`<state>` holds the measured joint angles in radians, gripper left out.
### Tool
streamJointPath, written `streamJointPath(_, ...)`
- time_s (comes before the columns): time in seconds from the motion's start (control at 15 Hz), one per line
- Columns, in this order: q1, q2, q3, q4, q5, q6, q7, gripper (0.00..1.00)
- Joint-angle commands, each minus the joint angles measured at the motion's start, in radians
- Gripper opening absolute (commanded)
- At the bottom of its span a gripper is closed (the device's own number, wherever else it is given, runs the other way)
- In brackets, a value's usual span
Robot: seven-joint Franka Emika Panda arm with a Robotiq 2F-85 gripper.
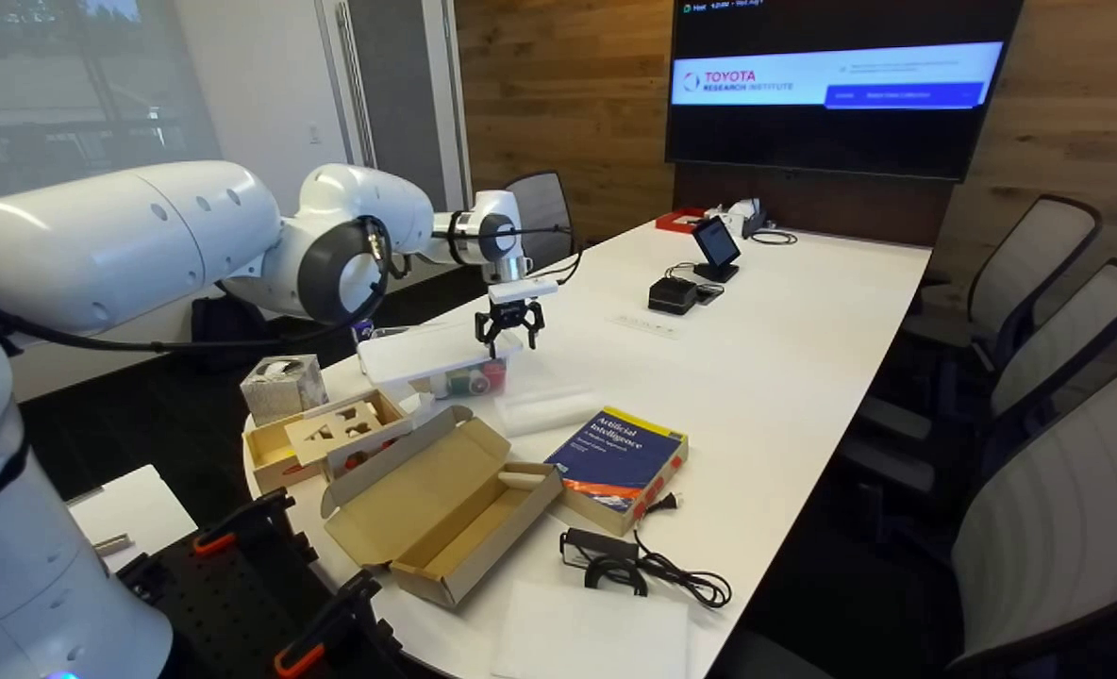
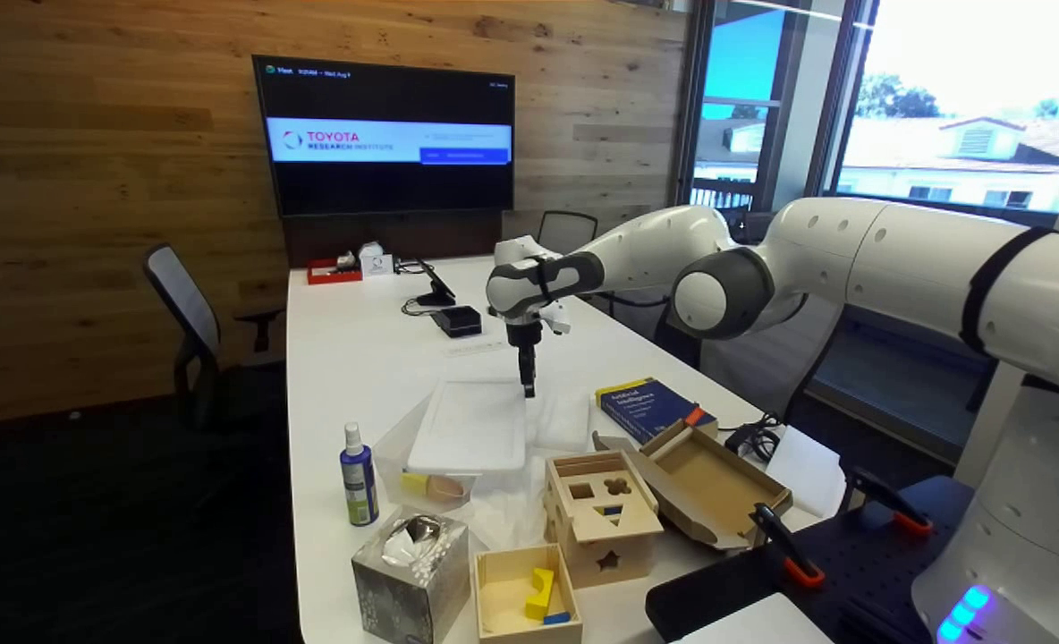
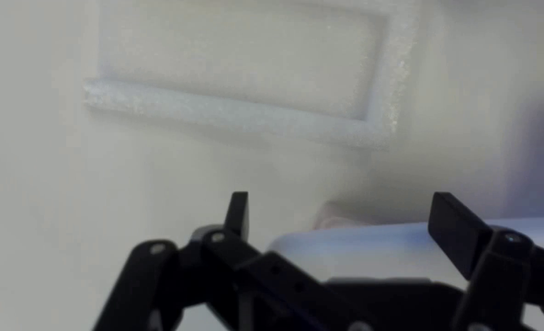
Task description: Place the white lid on the tote
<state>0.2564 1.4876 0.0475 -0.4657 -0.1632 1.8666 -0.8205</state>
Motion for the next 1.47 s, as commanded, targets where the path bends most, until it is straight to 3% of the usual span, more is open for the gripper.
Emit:
streamJointPath(0.0,0.052,-0.003,-0.012,0.087,0.015,-0.223,0.14,1.0)
streamJointPath(0.2,0.082,-0.008,-0.001,0.102,0.028,-0.355,0.208,1.0)
streamJointPath(0.53,0.099,-0.008,0.018,0.094,0.048,-0.431,0.194,1.0)
streamJointPath(1.4,0.15,0.003,0.073,0.041,0.104,-0.359,0.274,1.0)
